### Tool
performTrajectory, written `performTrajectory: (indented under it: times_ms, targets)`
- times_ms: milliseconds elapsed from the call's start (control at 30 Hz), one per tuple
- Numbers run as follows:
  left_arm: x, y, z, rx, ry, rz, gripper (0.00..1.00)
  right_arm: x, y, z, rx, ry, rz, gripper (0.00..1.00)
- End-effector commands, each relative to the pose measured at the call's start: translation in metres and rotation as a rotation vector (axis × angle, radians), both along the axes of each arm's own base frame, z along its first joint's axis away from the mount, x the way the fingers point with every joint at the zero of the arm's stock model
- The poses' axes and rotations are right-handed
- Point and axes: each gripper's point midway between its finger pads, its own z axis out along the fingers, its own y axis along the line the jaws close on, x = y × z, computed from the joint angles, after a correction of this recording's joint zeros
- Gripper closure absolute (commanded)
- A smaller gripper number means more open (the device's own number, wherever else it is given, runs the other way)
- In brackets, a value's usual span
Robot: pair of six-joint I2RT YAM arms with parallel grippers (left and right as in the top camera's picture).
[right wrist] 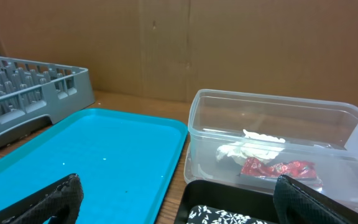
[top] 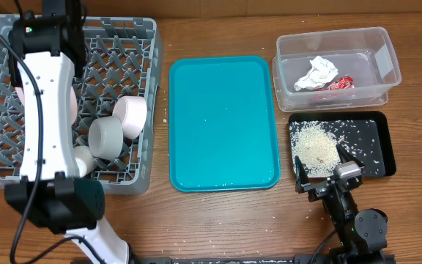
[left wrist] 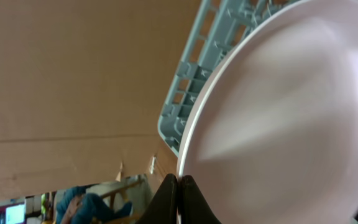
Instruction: Sort waste into correct bins and load items into the dishwasher
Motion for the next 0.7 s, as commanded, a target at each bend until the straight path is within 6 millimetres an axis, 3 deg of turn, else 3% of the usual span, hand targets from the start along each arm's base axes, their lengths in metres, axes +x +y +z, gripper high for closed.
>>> performTrajectory:
  times_ms: [0, 200, 300, 467, 567, 633, 667]
  targets:
    - [0.005, 0.009, -0.027, -0.051, 0.062, 0.011, 0.96, 0.000, 0.002, -0.003, 0.003, 0.002, 0.009, 0.00]
    - [0.013, 0.009, -0.051, -0.075, 0.117, 0.011, 0.96, 0.000, 0.002, -0.003, 0.003, 0.002, 0.010, 0.00]
    - [0.014, 0.010, -0.053, -0.073, 0.126, 0.007, 0.95, 0.000, 0.002, -0.003, 0.003, 0.002, 0.010, 0.00]
    - [0.014, 0.011, -0.048, -0.050, 0.128, 0.005, 0.83, 0.000, 0.002, -0.003, 0.003, 0.001, 0.010, 0.00]
    - [0.016, -0.004, -0.046, -0.102, 0.096, -0.028, 0.62, 0.000, 0.002, -0.003, 0.003, 0.002, 0.010, 0.00]
    - [0.020, -0.026, -0.039, -0.172, 0.041, -0.082, 0.28, 0.000, 0.002, -0.003, 0.003, 0.001, 0.010, 0.00]
    - [0.021, -0.037, -0.034, -0.200, 0.015, -0.110, 0.21, 0.000, 0.002, -0.003, 0.003, 0.002, 0.009, 0.00]
